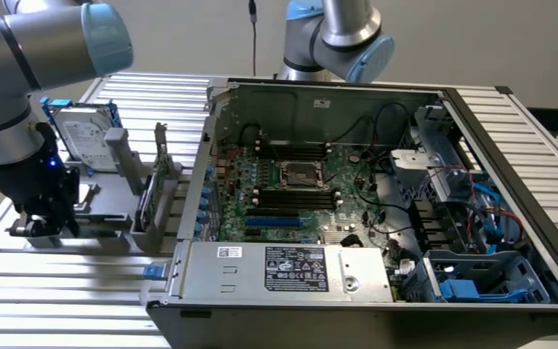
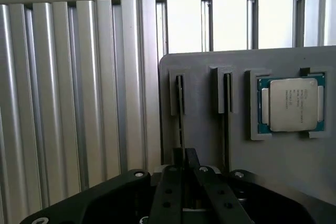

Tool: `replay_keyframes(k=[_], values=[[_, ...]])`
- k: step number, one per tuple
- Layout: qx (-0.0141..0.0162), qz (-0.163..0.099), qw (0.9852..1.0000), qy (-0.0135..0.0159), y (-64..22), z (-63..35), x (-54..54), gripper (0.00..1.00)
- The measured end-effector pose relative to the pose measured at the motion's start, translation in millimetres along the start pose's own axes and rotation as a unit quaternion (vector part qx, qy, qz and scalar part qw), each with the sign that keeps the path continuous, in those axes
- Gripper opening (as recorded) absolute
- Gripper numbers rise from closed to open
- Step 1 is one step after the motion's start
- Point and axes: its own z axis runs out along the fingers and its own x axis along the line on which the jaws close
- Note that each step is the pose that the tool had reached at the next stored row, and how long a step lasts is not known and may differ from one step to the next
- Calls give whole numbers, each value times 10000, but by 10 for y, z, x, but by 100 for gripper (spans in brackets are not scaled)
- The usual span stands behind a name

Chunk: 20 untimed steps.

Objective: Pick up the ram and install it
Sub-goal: 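Pick up the ram and move it above insertion slot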

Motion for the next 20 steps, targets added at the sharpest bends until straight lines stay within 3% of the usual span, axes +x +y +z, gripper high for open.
replay_keyframes(k=[4,20], values=[[-1,28,10000,-1,2,-117,5,14],[-2,46,10000,-1,-21,-824,32,14]])
